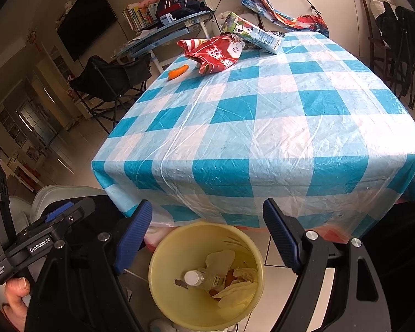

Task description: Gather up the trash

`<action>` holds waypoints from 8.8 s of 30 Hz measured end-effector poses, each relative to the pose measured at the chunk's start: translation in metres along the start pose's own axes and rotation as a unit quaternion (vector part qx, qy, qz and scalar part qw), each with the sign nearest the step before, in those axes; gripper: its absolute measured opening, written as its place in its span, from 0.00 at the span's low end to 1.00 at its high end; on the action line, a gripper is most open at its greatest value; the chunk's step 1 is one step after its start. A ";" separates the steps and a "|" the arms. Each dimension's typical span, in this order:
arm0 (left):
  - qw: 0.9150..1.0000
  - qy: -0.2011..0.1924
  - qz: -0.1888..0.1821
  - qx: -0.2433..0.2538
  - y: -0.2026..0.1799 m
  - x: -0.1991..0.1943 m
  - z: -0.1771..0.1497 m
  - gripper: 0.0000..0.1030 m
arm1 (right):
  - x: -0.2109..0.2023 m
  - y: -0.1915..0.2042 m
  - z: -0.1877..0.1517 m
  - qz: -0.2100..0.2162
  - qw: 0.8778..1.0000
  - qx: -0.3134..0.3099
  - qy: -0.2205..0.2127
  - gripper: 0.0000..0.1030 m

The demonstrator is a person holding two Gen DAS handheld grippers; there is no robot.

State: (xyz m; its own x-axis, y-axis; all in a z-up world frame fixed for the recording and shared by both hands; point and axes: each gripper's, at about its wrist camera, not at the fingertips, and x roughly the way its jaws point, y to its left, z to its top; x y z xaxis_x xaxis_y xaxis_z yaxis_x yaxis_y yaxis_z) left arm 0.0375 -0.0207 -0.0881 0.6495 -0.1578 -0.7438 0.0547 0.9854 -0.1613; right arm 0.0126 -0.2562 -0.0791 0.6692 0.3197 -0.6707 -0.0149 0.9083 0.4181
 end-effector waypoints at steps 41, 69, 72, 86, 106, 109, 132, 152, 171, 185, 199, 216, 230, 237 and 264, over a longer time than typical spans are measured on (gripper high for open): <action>0.996 0.058 -0.053 -0.045 0.011 0.046 0.019 0.83 | 0.109 -0.013 0.182 0.062 0.996 0.046 0.043 0.03; 0.998 -0.037 -0.030 0.028 0.004 0.036 0.108 0.84 | 0.094 -0.011 0.179 0.006 0.995 -0.091 0.037 0.64; 0.997 -0.047 -0.023 0.047 -0.003 0.052 0.149 0.84 | 0.115 -0.003 0.185 0.001 0.992 -0.113 0.063 0.67; 0.990 0.019 0.017 0.137 -0.061 0.196 0.266 0.84 | 0.069 -0.100 0.184 0.048 0.997 0.054 0.022 0.06; 0.992 0.035 -0.057 0.106 -0.066 0.194 0.229 0.13 | 0.067 -0.127 0.180 0.073 0.989 0.127 0.012 0.07; 0.993 0.031 -0.071 0.085 -0.055 0.170 0.213 0.13 | 0.065 -0.126 0.178 0.082 0.987 0.135 0.009 0.07; 0.995 -0.022 -0.079 0.057 -0.031 0.005 0.096 0.13 | -0.006 -0.042 0.079 0.197 0.976 0.093 -0.027 0.07; 0.994 -0.035 -0.087 0.055 -0.011 -0.044 0.048 0.14 | 0.064 0.044 -0.020 0.118 0.975 -0.042 0.186 0.33; 0.996 -0.013 -0.018 0.091 -0.023 -0.032 0.009 0.71 | -0.018 -0.005 0.008 -0.034 0.999 0.029 -0.014 0.82; 0.996 -0.073 0.044 -0.005 0.046 -0.042 0.024 0.86 | -0.002 0.012 -0.013 -0.087 0.996 -0.028 0.023 0.86; 0.997 -0.069 0.046 0.007 0.040 -0.037 0.021 0.91 | 0.007 0.006 -0.018 -0.102 0.994 -0.014 0.038 0.86; 0.997 -0.067 0.048 0.010 0.040 -0.034 0.021 0.92 | 0.015 0.008 -0.020 -0.105 0.993 -0.027 0.052 0.87; 0.997 -0.067 0.047 0.010 0.040 -0.034 0.021 0.92 | 0.025 0.012 -0.023 -0.107 0.991 -0.040 0.068 0.88; 0.997 -0.067 0.047 0.010 0.040 -0.034 0.021 0.92 | 0.028 0.014 -0.025 -0.108 0.990 -0.046 0.074 0.88; 0.997 -0.067 0.047 0.009 0.041 -0.034 0.022 0.92 | 0.031 0.015 -0.027 -0.108 0.990 -0.049 0.078 0.89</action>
State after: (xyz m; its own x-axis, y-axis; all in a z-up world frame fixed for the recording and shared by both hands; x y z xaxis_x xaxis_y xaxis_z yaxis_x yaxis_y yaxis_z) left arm 0.0339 0.0260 -0.0553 0.7472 -0.0561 -0.6622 0.0021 0.9966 -0.0820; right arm 0.0134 -0.2251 -0.1102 0.5421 0.1455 -0.8276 0.0396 0.9794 0.1981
